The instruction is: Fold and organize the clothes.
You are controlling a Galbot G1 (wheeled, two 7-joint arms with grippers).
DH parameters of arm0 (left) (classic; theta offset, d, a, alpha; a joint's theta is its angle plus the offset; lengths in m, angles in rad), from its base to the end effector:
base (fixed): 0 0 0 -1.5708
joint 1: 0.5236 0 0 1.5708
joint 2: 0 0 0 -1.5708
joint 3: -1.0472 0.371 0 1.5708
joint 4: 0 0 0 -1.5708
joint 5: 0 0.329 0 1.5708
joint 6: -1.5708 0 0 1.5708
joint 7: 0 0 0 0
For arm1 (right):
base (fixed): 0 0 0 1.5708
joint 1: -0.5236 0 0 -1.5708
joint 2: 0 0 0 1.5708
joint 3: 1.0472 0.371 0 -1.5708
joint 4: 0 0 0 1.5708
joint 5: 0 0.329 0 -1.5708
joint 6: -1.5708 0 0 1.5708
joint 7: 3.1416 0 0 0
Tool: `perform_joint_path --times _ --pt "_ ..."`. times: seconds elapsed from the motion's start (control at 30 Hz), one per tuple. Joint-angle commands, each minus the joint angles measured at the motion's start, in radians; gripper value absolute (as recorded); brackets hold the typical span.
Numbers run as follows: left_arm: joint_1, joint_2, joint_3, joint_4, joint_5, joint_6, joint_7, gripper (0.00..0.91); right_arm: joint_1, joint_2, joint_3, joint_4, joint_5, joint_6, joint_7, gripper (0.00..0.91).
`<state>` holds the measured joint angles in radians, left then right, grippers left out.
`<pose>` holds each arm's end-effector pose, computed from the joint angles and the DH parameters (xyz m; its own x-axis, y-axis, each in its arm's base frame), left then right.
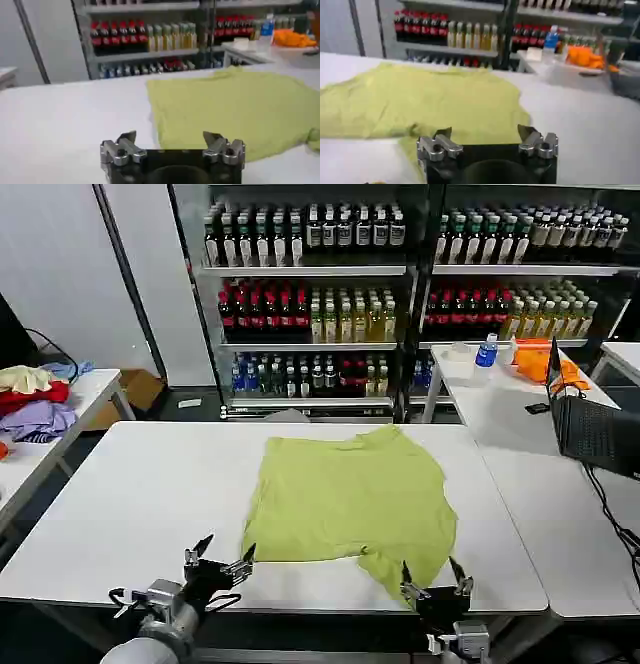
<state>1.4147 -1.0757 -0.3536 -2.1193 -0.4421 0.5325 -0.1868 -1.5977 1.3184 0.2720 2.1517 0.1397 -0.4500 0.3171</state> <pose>0.1870 0.0530 -0.2843 -0.8715 0.1829 0.4549 0.2201 0.9750 0.0295 0.1216 0.0187 -0.3111 -0.8953 -0.0194 0.4450 -0.0609 0.9950 -0.0790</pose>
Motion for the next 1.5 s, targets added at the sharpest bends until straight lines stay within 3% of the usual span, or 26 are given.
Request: perform_joint_path --times 0.03,0.47,0.5,0.57,0.6,0.63,0.67,0.7,0.73,0.83,1.1,1.5 --pt "-0.087 0.027 0.063 0.096 -0.033 0.045 -0.005 0.907 0.007 0.014 -0.058 -0.054 0.001 -0.024 0.014 0.907" --pt "-0.132 -0.002 0.097 0.164 -0.034 0.045 -0.023 0.877 -0.003 0.045 -0.051 -0.068 0.012 -0.041 0.023 0.907" --pt "-0.131 -0.004 0.097 0.170 -0.029 0.045 -0.027 0.877 -0.005 0.048 -0.050 -0.067 0.015 -0.041 0.026 0.867" --pt "-0.128 -0.007 0.102 0.178 -0.006 0.045 -0.033 0.685 -0.012 0.051 -0.050 -0.061 0.026 -0.041 0.028 0.736" --pt "-0.122 -0.009 0.105 0.181 0.006 0.046 -0.032 0.433 -0.014 0.052 -0.050 -0.059 0.029 -0.041 0.029 0.695" --pt "-0.119 -0.009 0.107 0.181 0.010 0.046 -0.032 0.101 -0.017 0.054 -0.050 -0.057 0.030 -0.041 0.032 0.584" --pt "-0.114 -0.009 0.108 0.181 0.017 0.046 -0.032 0.040 -0.019 0.056 -0.050 -0.056 0.030 -0.041 0.034 0.504" --pt "-0.107 -0.010 0.107 0.179 0.018 0.046 -0.032 0.010 -0.020 0.057 -0.050 -0.055 0.030 -0.041 0.035 0.322" --pt "-0.104 -0.011 0.107 0.179 0.018 0.046 -0.031 0.020 -0.022 0.058 -0.050 -0.051 0.030 -0.041 0.036 0.171" --pt "-0.093 -0.010 0.103 0.176 0.011 0.045 -0.026 0.020 -0.031 0.060 -0.044 -0.041 0.031 -0.040 0.036 0.060" --pt "-0.082 -0.001 0.101 0.163 -0.013 0.045 -0.018 0.020 -0.056 0.060 -0.028 -0.014 0.035 -0.035 0.033 0.000" --pt "-0.029 0.021 0.060 -0.003 -0.065 0.041 -0.004 0.010 -0.141 0.037 0.025 0.160 0.024 -0.015 0.010 0.000"
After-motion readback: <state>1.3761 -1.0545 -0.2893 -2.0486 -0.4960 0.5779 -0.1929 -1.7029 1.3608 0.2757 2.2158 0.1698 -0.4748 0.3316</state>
